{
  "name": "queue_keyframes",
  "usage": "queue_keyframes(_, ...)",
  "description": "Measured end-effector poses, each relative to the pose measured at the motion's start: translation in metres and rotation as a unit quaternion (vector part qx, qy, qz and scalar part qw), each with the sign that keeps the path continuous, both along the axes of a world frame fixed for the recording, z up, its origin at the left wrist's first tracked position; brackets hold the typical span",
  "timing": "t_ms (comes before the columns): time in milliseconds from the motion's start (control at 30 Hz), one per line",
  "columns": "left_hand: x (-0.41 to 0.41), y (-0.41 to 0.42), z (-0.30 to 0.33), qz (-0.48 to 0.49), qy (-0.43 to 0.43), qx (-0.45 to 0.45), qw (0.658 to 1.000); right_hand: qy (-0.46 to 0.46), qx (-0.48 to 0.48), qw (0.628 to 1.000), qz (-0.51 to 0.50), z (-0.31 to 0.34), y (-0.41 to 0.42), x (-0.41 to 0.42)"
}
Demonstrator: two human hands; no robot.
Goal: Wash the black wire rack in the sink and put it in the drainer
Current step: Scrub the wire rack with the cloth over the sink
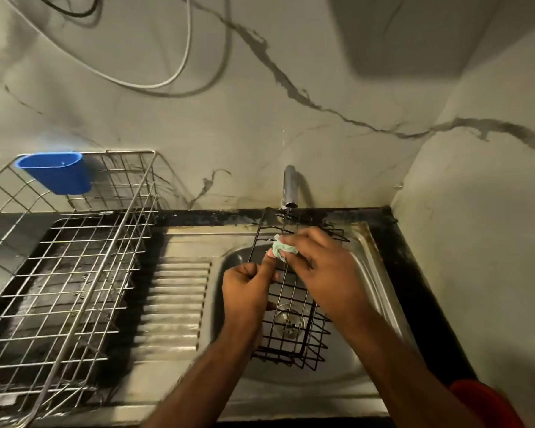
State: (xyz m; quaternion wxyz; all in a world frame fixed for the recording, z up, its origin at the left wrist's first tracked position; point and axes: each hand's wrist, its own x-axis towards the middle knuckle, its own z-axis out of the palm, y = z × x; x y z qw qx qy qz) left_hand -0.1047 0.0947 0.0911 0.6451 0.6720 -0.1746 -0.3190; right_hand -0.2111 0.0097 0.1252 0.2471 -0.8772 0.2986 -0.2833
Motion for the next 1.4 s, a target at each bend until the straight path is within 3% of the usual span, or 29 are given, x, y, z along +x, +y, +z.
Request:
queue_keyframes(167,-0.002,0.008,0.002,0.032,0.0,-0.017,0.999,-0.06,0.017,0.998,-0.01,-0.004,-0.012,0.008)
queue_keyframes(433,-0.001,0.013,-0.002,0.038,0.008,-0.011,0.999,-0.027,-0.073,0.991,-0.113,-0.015,-0.027,-0.002)
queue_keyframes(567,-0.003,0.01,0.003,0.037,0.021,-0.019,0.999,-0.045,-0.072,0.995,-0.054,-0.014,0.001,0.011)
queue_keyframes(867,0.0,0.01,0.001,0.051,0.048,-0.027,0.997,0.034,-0.15,0.987,0.046,-0.026,0.012,0.009)
queue_keyframes(1067,0.0,0.012,0.002,0.052,0.058,-0.033,0.996,-0.023,-0.106,0.989,-0.103,-0.024,-0.027,-0.006)
queue_keyframes(1167,-0.003,0.01,0.002,0.046,0.07,-0.029,0.996,-0.038,-0.103,0.986,-0.128,-0.018,-0.031,-0.007)
queue_keyframes(1267,-0.005,0.009,0.003,0.045,0.067,-0.026,0.996,-0.032,-0.083,0.993,-0.075,-0.019,-0.01,0.004)
queue_keyframes(1400,-0.004,0.007,0.005,0.046,0.064,-0.022,0.997,0.005,-0.145,0.989,0.027,-0.027,0.007,0.016)
